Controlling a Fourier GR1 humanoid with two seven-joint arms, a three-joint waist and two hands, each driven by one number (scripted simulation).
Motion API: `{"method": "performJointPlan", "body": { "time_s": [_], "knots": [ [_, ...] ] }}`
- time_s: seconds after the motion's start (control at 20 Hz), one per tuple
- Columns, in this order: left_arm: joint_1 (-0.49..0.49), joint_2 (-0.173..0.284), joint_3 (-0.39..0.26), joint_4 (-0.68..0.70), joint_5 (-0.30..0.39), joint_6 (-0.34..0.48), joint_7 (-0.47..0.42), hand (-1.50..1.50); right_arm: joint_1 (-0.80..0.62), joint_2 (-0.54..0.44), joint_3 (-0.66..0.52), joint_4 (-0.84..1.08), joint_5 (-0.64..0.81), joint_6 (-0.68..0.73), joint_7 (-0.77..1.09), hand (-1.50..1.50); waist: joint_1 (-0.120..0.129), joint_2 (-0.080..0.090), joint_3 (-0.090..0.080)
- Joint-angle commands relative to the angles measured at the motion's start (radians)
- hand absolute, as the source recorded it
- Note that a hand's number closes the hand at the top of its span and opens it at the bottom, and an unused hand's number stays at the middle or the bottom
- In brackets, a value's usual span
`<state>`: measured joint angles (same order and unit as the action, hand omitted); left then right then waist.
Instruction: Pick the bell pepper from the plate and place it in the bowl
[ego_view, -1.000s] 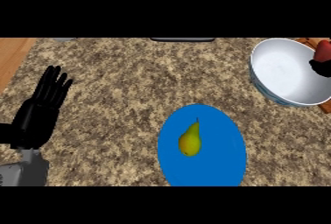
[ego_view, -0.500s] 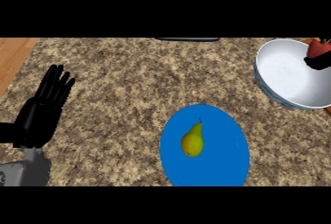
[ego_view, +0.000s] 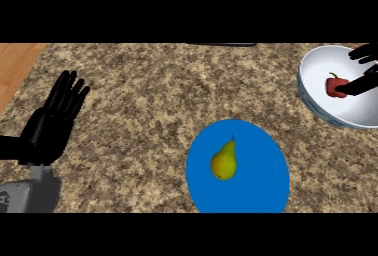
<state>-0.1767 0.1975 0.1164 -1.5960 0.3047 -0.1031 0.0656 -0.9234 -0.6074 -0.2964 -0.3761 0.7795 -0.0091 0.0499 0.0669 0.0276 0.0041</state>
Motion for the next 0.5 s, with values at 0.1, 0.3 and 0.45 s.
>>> {"method": "performJointPlan", "body": {
  "time_s": [0.1,0.3,0.45],
  "knots": [
    [-0.027,0.004,0.018,0.014,0.005,0.015,0.014,0.00,-0.038,-0.014,-0.106,0.064,-0.102,-0.015,-0.188,-1.50,-0.007,-0.001,0.001],
    [-0.022,-0.014,-0.005,0.019,-0.025,0.029,-0.003,0.00,-0.083,-0.008,-0.264,0.050,-0.258,-0.063,-0.224,-1.50,-0.012,-0.001,0.003],
    [-0.012,-0.001,0.016,0.020,-0.015,0.026,-0.003,0.00,-0.086,-0.043,-0.363,0.059,-0.351,-0.063,-0.252,-1.50,-0.021,-0.006,0.001]
  ]
}}
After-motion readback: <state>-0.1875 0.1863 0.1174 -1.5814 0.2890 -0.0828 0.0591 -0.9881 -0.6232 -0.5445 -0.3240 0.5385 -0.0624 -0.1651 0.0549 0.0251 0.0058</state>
